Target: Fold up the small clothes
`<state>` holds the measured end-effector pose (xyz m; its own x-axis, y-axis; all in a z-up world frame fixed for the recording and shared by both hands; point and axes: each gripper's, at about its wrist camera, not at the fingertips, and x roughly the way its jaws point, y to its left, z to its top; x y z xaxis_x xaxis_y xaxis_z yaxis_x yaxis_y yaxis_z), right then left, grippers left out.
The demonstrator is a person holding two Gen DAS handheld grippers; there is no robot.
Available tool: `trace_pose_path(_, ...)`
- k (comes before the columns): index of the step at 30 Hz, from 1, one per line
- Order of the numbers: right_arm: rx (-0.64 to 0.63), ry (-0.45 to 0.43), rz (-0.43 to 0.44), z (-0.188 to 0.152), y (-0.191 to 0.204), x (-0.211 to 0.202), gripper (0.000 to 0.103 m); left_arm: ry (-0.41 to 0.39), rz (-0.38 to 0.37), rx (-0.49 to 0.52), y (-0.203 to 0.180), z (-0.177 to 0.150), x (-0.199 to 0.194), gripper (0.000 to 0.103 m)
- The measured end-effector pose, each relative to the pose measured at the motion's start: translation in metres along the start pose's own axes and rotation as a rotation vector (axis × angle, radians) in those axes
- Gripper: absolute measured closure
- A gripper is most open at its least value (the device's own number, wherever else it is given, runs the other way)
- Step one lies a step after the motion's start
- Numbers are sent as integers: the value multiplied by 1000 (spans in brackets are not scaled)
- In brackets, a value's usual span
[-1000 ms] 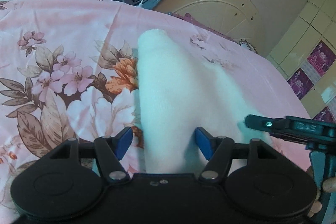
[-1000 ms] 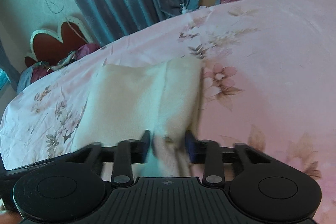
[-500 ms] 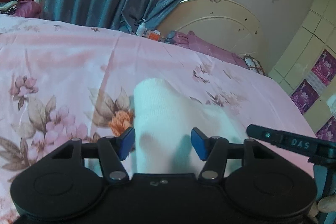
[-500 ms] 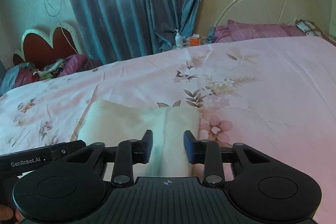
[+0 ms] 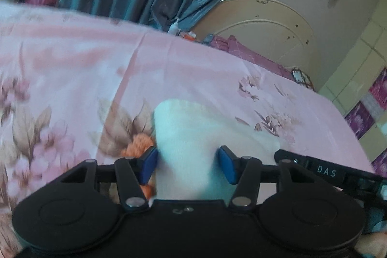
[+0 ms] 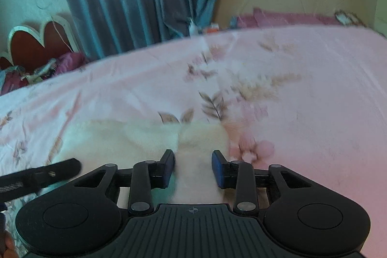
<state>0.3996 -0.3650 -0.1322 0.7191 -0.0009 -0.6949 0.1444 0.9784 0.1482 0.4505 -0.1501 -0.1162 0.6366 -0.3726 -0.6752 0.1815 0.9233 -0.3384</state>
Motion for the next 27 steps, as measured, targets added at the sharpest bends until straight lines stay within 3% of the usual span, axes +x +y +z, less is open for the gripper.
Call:
trace_pose_path(6, -16, 11, 11, -3, -4, 11, 69, 12, 38, 31, -3, 3, 14, 40)
trace_pose_path(10, 45, 1, 66, 3, -12, -13, 68, 21, 55, 29, -7, 5, 6, 40)
trace_pose_path(17, -35, -35, 65, -5, 1, -60, 69, 13, 80, 128, -27, 0, -19, 43)
trace_pose_path(27, -80, 17, 51, -40, 14, -77, 69, 22, 85, 226, -43, -30, -48, 43)
